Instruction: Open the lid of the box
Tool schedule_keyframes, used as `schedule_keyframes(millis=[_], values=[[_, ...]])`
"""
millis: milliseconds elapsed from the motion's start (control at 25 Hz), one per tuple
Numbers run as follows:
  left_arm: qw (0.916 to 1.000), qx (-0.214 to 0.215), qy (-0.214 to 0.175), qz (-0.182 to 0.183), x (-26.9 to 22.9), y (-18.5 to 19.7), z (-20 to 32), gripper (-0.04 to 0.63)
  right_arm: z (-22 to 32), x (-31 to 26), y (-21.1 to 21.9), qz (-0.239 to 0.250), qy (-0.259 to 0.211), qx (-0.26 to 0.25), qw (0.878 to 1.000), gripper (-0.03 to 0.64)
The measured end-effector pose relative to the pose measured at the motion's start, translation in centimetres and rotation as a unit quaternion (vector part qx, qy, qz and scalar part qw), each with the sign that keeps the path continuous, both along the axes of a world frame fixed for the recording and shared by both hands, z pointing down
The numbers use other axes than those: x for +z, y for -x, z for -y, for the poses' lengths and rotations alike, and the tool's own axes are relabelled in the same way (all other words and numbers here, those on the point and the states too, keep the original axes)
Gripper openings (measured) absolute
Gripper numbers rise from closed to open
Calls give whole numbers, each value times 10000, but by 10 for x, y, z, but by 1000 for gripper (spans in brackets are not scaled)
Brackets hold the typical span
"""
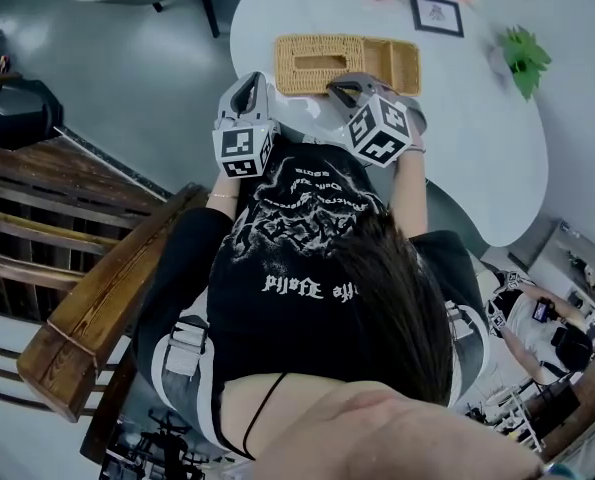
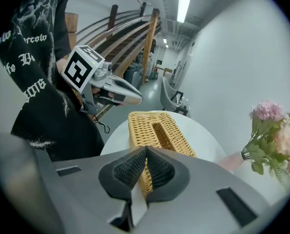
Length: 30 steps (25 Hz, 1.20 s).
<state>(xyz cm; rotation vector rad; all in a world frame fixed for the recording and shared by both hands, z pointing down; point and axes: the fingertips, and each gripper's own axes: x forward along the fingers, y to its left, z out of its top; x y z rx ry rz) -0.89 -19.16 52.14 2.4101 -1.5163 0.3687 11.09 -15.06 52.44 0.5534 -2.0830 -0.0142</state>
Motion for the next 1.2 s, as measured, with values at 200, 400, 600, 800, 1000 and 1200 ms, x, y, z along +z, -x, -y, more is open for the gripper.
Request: schedule_keyframes(millis=[200, 400, 600, 800, 1000, 1200], values=[[10000, 8, 54, -50, 3, 1, 1, 25, -2, -12, 0, -263, 96, -166, 9995, 35], [9998, 15, 84, -166, 5, -2, 4, 25, 6, -21, 0, -276, 41, -160, 9995, 35], [9994, 7, 121, -339, 3, -2, 6, 25, 11, -28, 1, -228, 50, -150, 9996, 35], [9995, 75, 118, -267, 5, -3, 7, 25, 20, -41, 2, -245, -41, -240, 9994, 35], [9996, 72, 114, -258, 5, -1, 8, 25, 28, -51, 3, -279, -152, -283, 9991, 35], [9996, 141, 117, -210, 3, -2, 11, 25, 39, -58, 6, -262, -239, -322, 9989, 35]])
